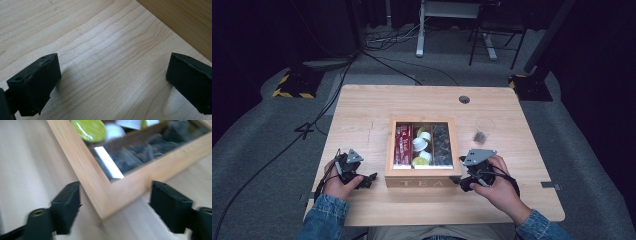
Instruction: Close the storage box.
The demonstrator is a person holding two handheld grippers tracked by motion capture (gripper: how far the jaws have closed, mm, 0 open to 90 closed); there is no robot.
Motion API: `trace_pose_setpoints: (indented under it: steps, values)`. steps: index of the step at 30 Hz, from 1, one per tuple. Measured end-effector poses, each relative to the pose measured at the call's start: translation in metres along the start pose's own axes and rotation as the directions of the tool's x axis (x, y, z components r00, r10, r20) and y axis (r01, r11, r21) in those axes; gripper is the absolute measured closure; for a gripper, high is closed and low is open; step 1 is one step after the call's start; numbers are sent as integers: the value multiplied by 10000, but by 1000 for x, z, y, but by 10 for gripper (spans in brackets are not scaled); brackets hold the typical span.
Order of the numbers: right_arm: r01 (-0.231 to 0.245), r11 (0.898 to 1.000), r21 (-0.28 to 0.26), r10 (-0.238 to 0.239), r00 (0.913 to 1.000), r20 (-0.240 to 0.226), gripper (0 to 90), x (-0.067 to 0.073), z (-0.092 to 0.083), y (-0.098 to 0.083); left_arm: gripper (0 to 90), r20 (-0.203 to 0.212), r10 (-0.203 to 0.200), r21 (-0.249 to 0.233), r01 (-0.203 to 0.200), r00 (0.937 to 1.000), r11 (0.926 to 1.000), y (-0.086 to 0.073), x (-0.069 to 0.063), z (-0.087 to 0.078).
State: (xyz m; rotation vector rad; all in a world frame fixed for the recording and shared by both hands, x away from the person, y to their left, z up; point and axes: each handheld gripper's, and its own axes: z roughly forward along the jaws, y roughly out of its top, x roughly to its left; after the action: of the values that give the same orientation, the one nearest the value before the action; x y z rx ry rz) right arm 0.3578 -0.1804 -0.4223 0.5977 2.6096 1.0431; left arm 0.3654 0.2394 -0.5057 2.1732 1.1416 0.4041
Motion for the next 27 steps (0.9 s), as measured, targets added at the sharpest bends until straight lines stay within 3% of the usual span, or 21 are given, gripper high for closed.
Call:
trace_pose_setpoints:
  steps: [5, 12, 16, 22, 27]
  values:
    - [107, 9998, 168, -104, 9998, -169, 278, -2, -1, 2, 1, 5, -31, -6, 31, 10000, 10000, 0, 0, 0]
    - [-366, 9976, -580, 336, 9980, -527, 279, -5, -7, 6, 2, 10, -29, 17, 29, 10000, 10000, -1, 0, -1]
    - [-526, 9939, -969, 492, 9981, -370, 257, -11, -16, 8, 2, -2, 55, 54, -55, 10000, 10000, -3, 0, -4]
    - [-735, 9826, -1708, 661, 9966, -483, 166, -22, -34, 7, 2, 41, 39, 25, -39, 10000, 10000, -9, 0, -8]
    - [-650, 9831, -1713, 632, 9979, -162, 161, -32, -50, 0, 2, 83, 111, 37, -112, 9999, 9999, -13, 1, -12]
